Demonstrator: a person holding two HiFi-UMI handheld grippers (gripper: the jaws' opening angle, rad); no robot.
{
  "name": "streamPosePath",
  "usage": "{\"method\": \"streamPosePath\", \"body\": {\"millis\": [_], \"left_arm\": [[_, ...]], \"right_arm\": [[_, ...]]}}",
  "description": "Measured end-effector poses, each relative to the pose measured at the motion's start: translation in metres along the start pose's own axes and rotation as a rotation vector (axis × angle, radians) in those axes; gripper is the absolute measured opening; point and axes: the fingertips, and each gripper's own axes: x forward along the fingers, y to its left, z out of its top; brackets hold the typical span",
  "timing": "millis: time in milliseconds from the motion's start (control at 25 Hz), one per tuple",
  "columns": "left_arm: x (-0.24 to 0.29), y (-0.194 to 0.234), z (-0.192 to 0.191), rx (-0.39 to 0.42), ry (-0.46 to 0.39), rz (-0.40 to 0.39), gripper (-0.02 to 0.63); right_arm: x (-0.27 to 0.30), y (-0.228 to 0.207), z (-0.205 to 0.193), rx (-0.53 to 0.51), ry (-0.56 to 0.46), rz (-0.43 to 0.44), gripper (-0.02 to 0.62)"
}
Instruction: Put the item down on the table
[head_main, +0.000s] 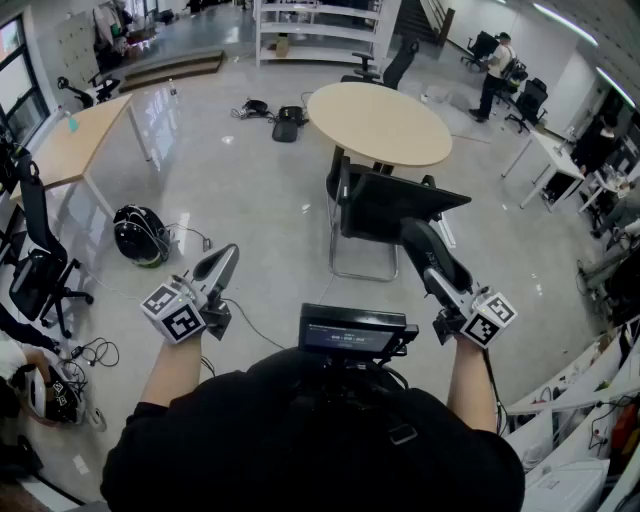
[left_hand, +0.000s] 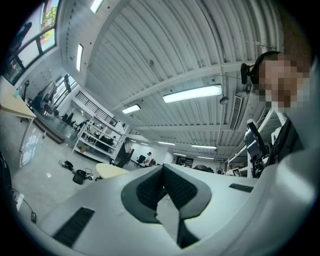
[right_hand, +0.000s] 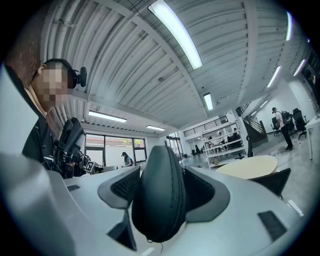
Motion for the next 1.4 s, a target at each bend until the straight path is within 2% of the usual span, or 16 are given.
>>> {"method": "streamPosePath", "body": {"millis": [440,840,1120,1400], "left_arm": [[-0.008,0.018,0.003,-0.005,0.007,-0.014,-0.005],[-0.006,0.037,-0.009,-0.054,0.047,-0.065,-0.003],[0.049,0.026,-0.045,-0.086,0.106,-0.148,-0.004],[0.142,-0.042,-0.08,-0.067,0.142,-0.22,-0.003]], "right_arm": [[0.017,0.007,-0.002,0.042,-0.019,-0.008,0.276],[0.012,0.013,-0.016,0.029,-0.001,-0.09,0.276],[-0.026,-0.017,-0.029,0.03,0.01,-0.162,0.276],[-0.117,-0.081,-0.006,0.031,-0.054,-0.225,0.276]]}}
